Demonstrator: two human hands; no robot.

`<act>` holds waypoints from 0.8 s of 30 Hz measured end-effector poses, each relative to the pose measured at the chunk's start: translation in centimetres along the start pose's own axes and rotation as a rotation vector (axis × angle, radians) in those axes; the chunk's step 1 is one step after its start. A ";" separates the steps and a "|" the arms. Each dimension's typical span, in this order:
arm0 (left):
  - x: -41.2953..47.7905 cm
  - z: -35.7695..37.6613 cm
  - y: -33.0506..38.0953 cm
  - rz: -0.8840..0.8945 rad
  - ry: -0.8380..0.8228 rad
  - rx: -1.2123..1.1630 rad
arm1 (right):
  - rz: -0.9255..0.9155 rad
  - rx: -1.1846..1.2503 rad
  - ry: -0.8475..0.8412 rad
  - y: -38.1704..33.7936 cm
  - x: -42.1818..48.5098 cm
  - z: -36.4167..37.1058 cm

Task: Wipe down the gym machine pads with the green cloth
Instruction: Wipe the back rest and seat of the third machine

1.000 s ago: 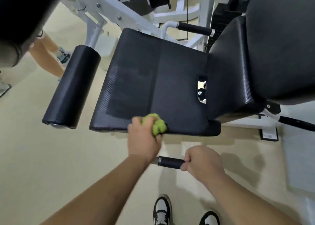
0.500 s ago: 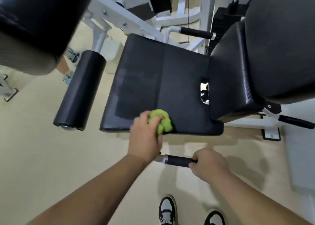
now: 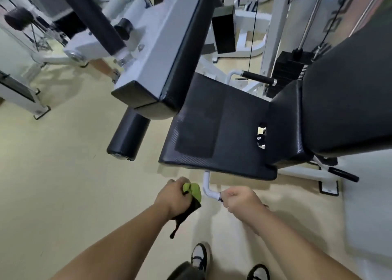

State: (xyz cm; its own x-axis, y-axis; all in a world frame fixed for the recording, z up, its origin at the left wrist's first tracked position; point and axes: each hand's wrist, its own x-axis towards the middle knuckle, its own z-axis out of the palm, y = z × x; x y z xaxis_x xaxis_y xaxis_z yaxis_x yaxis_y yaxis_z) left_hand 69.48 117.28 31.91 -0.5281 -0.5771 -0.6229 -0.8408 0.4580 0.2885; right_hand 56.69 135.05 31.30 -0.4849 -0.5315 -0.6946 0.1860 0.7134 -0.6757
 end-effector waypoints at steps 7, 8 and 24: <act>-3.7 -4.9 -0.8 0.127 -0.028 -0.234 | 0.054 0.076 0.081 -4.1 -3.1 2.6; -3.4 -5.9 -1.5 0.143 -0.022 -0.244 | 0.069 0.085 0.095 -5.0 -2.9 3.4; 2.8 -19.8 -12.7 0.355 -0.217 -0.211 | 0.228 0.645 0.411 -14.1 -2.7 20.5</act>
State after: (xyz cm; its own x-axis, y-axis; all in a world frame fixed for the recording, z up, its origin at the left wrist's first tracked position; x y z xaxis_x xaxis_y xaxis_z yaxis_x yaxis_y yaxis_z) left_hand 76.33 96.45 40.90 -0.7695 -0.2440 -0.5902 -0.6301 0.4412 0.6391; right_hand 72.93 117.03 37.65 -0.6283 -0.1037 -0.7710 0.7152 0.3128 -0.6250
